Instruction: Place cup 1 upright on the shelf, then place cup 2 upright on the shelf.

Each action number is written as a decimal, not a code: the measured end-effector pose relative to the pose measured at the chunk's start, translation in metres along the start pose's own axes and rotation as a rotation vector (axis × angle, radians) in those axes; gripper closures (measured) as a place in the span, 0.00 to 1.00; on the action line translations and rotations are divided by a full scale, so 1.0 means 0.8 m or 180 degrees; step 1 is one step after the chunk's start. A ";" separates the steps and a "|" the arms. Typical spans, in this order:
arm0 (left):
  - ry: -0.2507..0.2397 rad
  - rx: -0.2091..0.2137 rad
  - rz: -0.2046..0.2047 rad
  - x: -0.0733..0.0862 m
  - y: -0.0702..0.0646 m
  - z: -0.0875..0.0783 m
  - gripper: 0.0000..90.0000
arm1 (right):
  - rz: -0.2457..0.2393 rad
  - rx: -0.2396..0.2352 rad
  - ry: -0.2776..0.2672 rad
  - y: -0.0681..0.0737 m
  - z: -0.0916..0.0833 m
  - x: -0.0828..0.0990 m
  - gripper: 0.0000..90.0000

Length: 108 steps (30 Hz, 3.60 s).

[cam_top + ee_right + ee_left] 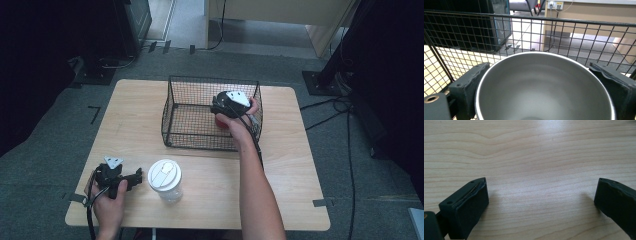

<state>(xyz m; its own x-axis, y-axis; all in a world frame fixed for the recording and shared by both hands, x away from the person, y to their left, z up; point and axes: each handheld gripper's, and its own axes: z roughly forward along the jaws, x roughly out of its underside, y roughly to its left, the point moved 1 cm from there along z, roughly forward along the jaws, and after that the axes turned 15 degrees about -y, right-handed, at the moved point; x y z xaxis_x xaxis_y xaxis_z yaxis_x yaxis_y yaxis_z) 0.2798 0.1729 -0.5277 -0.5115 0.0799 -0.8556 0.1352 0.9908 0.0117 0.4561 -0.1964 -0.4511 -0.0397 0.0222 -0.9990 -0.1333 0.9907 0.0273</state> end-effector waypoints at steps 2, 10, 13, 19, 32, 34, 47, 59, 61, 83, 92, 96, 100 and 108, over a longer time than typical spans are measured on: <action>-0.0001 0.0000 -0.0002 0.000 0.000 0.000 0.00 | 0.0050 -0.0012 -0.0006 0.001 -0.001 -0.001 0.05; 0.0000 0.0000 -0.0001 0.000 0.000 0.000 0.00 | 0.0055 -0.0079 -0.0194 0.000 -0.006 -0.015 0.00; 0.0001 0.0001 0.0001 0.000 0.000 0.000 0.00 | 0.0130 -0.0073 -0.0314 0.001 -0.010 -0.025 0.00; -0.0001 0.0000 -0.0001 0.000 0.000 0.000 0.00 | 0.0119 -0.0102 -0.0424 0.005 -0.020 -0.046 0.00; 0.0004 0.0003 0.0008 0.000 0.000 0.000 0.00 | 0.0113 -0.0244 -0.0435 0.012 -0.062 -0.059 0.00; 0.0005 0.0003 0.0008 0.000 0.000 0.000 0.00 | 0.0113 -0.0266 -0.0446 0.013 -0.069 -0.059 0.00; 0.0003 0.0003 0.0009 -0.001 0.000 0.001 0.00 | -0.0007 -0.0442 -0.0472 0.027 -0.121 -0.059 0.00; -0.0001 0.0000 0.0005 -0.001 0.000 0.001 0.00 | 0.0035 -0.0417 -0.0547 0.019 -0.161 -0.050 0.00; -0.0001 0.0002 0.0004 -0.001 0.000 0.001 0.00 | 0.0034 -0.0411 -0.0552 0.017 -0.165 -0.049 0.00; -0.0002 0.0006 0.0001 0.000 -0.001 0.000 0.00 | 0.0166 -0.0534 -0.0411 0.018 -0.246 -0.012 0.00; -0.0001 0.0006 0.0003 0.000 -0.001 0.000 0.00 | 0.0134 -0.0760 -0.0425 0.049 -0.267 -0.001 0.00; -0.0003 0.0006 0.0002 0.000 -0.001 0.000 0.00 | 0.0175 -0.0826 -0.0396 0.059 -0.271 0.006 0.00; -0.0001 0.0006 0.0002 0.000 -0.001 0.000 0.00 | 0.0154 -0.0905 -0.0368 0.068 -0.274 0.013 0.00; -0.0003 0.0006 0.0001 0.000 -0.001 0.000 0.00 | 0.0123 -0.1053 -0.0292 0.079 -0.281 0.031 0.00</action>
<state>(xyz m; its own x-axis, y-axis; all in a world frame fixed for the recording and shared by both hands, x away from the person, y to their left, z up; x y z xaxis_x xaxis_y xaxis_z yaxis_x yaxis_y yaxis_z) 0.2799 0.1724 -0.5278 -0.5107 0.0801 -0.8560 0.1369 0.9905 0.0110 0.2238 -0.1632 -0.4657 0.0362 0.0856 -0.9957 -0.4478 0.8921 0.0604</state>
